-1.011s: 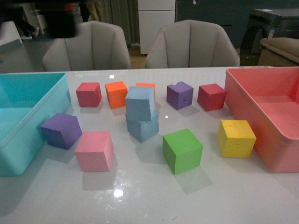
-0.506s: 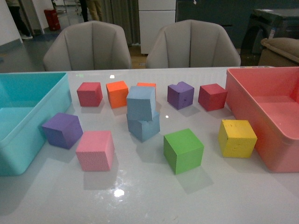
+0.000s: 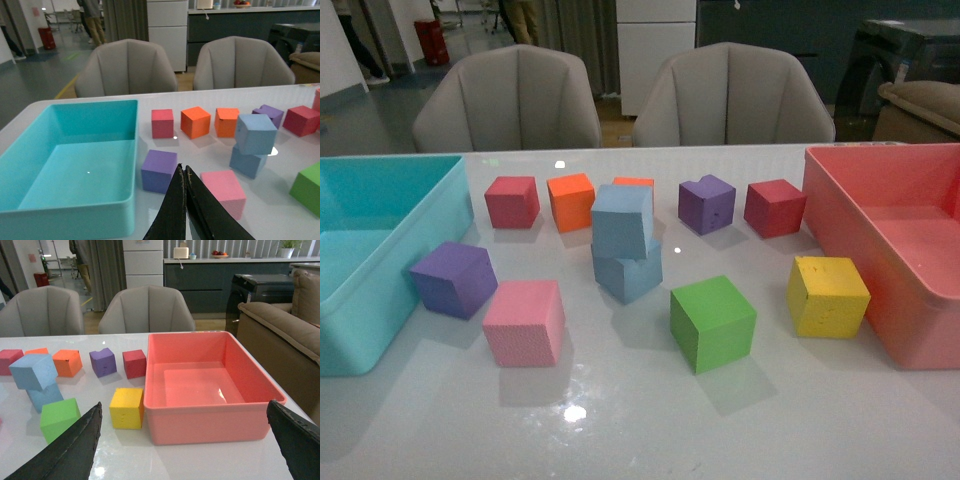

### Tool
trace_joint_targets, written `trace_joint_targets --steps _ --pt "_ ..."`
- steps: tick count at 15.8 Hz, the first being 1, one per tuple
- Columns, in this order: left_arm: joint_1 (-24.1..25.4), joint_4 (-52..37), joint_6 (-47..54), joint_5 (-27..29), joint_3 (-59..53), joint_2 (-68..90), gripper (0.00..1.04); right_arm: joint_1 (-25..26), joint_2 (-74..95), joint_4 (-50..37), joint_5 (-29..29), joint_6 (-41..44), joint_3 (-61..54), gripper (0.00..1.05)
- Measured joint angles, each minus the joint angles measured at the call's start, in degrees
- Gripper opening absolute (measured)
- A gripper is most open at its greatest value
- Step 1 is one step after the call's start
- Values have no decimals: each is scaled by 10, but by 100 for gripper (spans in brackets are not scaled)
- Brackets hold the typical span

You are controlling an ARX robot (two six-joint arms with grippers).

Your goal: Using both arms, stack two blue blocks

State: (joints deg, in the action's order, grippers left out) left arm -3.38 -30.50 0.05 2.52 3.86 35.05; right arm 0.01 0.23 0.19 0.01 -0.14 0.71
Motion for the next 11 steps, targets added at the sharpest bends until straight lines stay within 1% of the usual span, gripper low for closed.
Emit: trace_joint_targets --steps 1,2,4,6,9,11 --pt "32 15 0 -21 -7 -23 2 0 0 0 0 0 0 98" --pt "37 29 0 -18 -11 -43 2 0 0 0 0 0 0 98" --pt "32 7 0 -25 -29 -59 2 0 0 0 0 0 0 98" --pt "32 33 0 -26 -33 -69 2 0 0 0 0 0 0 98" --pt "32 44 0 -25 -33 -82 2 0 0 0 0 0 0 98" --pt "32 80 0 -25 -33 -128 2 0 0 0 0 0 0 98"
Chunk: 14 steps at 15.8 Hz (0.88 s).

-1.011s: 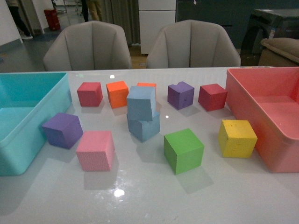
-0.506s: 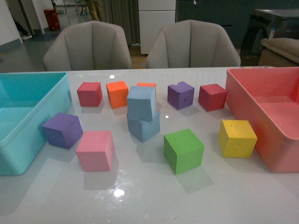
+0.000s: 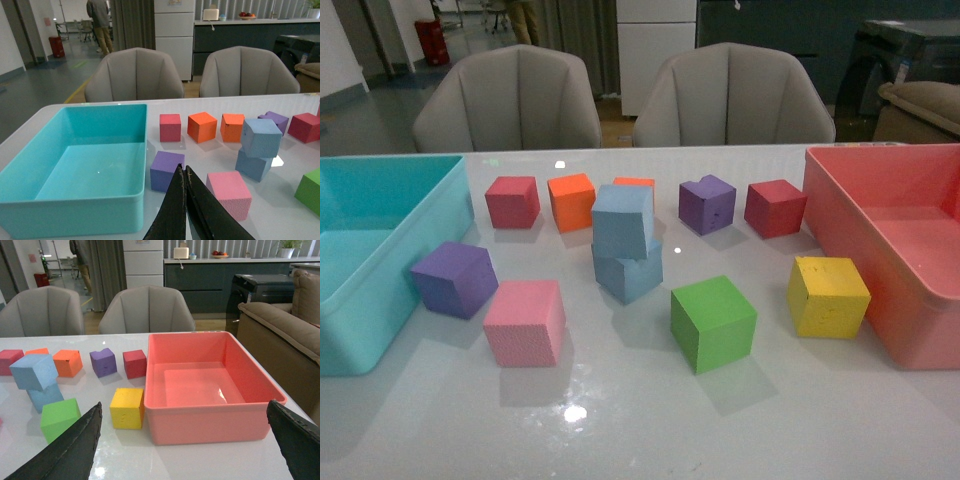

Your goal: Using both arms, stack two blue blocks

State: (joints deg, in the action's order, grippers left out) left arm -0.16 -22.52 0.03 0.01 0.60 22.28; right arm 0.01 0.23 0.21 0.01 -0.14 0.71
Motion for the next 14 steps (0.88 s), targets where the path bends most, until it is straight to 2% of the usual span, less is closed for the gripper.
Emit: trace_joint_targets --steps 8,10,14 --pt "0 127 0 0 0 -125 2 0 0 0 0 0 0 98" --pt "0 233 0 0 0 -201 2 0 0 0 0 0 0 98" --pt "1 228 0 0 0 -217 2 0 0 0 0 0 0 98"
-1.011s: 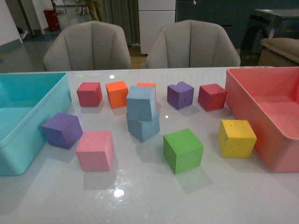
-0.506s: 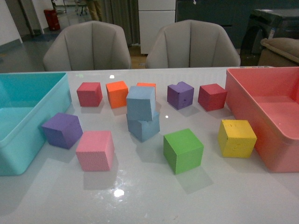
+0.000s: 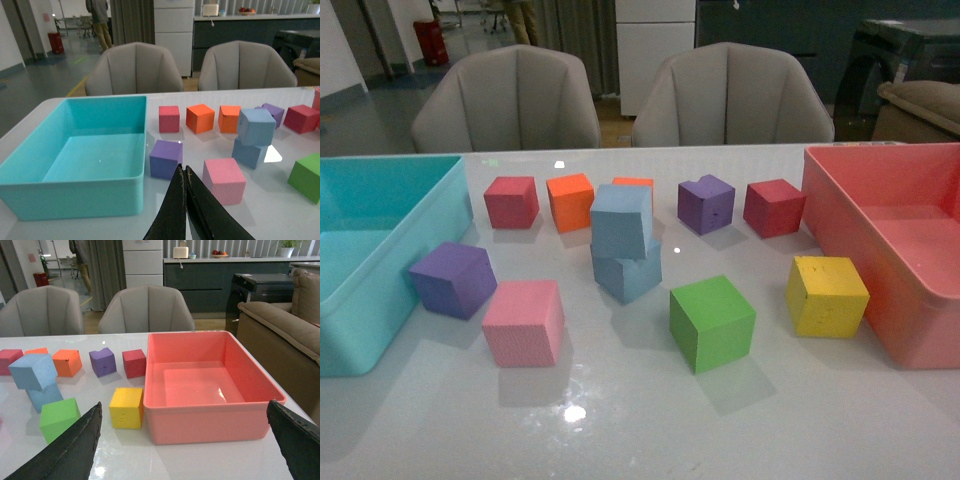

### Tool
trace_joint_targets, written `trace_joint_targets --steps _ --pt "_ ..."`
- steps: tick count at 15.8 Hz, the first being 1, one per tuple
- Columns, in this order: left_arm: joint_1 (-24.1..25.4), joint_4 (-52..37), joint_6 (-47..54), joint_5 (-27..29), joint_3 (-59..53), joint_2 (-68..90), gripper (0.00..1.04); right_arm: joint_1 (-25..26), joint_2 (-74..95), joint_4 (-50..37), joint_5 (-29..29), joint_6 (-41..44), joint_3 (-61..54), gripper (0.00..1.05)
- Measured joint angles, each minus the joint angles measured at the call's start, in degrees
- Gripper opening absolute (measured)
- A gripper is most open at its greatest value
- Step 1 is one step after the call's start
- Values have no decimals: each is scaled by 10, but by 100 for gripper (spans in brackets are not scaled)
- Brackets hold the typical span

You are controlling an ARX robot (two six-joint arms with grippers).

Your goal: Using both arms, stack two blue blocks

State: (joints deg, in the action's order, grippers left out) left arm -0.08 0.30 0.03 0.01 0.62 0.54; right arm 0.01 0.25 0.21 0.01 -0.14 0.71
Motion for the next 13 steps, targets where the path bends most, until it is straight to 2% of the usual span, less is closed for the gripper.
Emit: trace_joint_targets --steps 3,4,8,10,11,12,13 --pt "0 -1 0 0 0 0 2 0 0 0 0 0 0 98" --pt "0 -1 0 0 0 0 6 0 0 0 0 0 0 98" --pt "0 -1 0 0 0 0 42 0 0 0 0 0 0 98" --pt "0 -1 0 0 0 0 66 0 0 0 0 0 0 98" --pt "0 -1 0 0 0 0 73 0 0 0 0 0 0 98" --pt "0 -1 0 0 0 0 84 0 0 0 0 0 0 98" --pt "0 -1 0 0 0 0 100 0 0 0 0 0 0 98"
